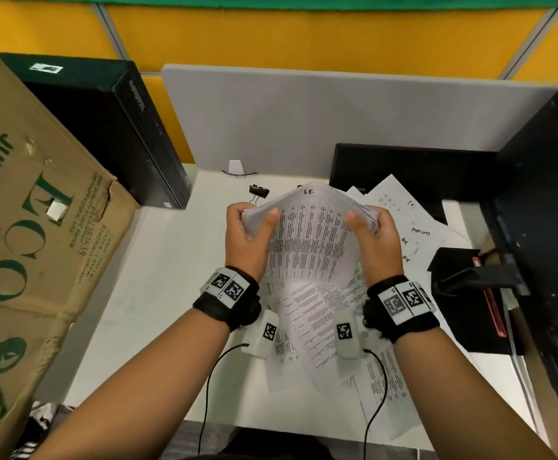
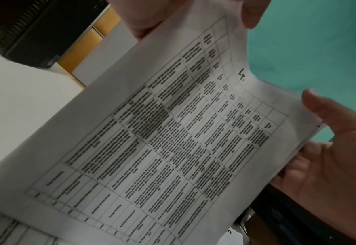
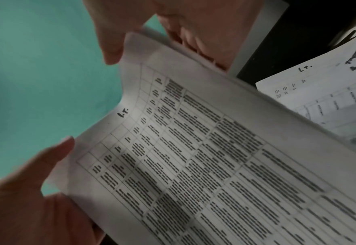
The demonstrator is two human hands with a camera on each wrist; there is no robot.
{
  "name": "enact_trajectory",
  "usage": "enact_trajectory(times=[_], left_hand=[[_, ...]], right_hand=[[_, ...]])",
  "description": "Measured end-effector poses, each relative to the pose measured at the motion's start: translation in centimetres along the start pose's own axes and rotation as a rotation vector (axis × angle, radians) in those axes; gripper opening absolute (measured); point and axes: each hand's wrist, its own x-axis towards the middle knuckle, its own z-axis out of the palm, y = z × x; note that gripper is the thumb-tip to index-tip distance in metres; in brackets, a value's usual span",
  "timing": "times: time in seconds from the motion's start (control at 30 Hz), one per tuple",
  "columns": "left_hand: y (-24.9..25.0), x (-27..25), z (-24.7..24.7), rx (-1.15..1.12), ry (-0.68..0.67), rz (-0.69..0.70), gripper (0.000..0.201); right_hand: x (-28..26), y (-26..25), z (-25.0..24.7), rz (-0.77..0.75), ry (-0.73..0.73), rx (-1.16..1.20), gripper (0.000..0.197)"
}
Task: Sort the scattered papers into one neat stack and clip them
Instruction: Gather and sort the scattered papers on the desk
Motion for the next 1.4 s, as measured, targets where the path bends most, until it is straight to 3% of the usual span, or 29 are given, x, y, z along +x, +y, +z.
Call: enact_trajectory(times=[0.07, 0.23, 0.37, 0.67, 0.73, 0.8, 0.9, 1.03, 1.2, 1.3, 1.4], left_hand=[[0.5, 0.1, 0.5, 0.005, 0.037, -0.013, 0.042], [1.6, 0.4, 0.9, -0.004, 0.143, -0.09, 0.035], [2.4, 0.7, 1.0, -0.095, 0.139, -0.142, 0.03], [3.0, 0.8, 0.7, -0.119, 0.091, -0.176, 0.041], [2.5, 0.8, 0.4, -0.054, 0.011, -0.134, 0.049], [1.8, 0.7, -0.2, -0.009, -0.093, -0.056, 0.042], [1.0, 0.6, -0.9, 0.042, -0.198, -0.057, 0.032], [1.3, 1.0, -0.6, 0.078, -0.11, -0.08, 0.02], [1.3, 1.1, -0.8, -0.031, -0.104, -0.048, 0.024], [0.1, 0.7, -1.2, -0.017, -0.106, -0.041, 0.024], [-2.2, 0.2, -1.7, 0.025, -0.086, -0.072, 0.029]], right_hand=[[0.2, -0.7, 0.6, 0.002, 0.029, 0.015, 0.04], [0.6, -1.3, 1.1, 0.03, 0.113, -0.034, 0.036], [0.9, -1.6, 0.9, 0.025, 0.169, 0.003, 0.025], [1.8, -1.4, 0.6, 0.032, 0.166, -0.057, 0.036], [2.0, -1.6, 0.3, 0.037, 0.138, -0.072, 0.039], [2.0, -1.8, -0.2, 0.03, 0.048, -0.081, 0.042], [1.7, -1.9, -1.1, 0.038, -0.122, -0.027, 0.028], [1.9, -1.9, -1.5, 0.02, -0.118, -0.1, 0.027], [1.4, -2.0, -1.0, -0.037, -0.072, -0.104, 0.02], [0.6, -0.5, -0.8, 0.038, -0.1, -0.127, 0.022], [0.4, 1.5, -0.6, 0.14, -0.109, -0.154, 0.038]])
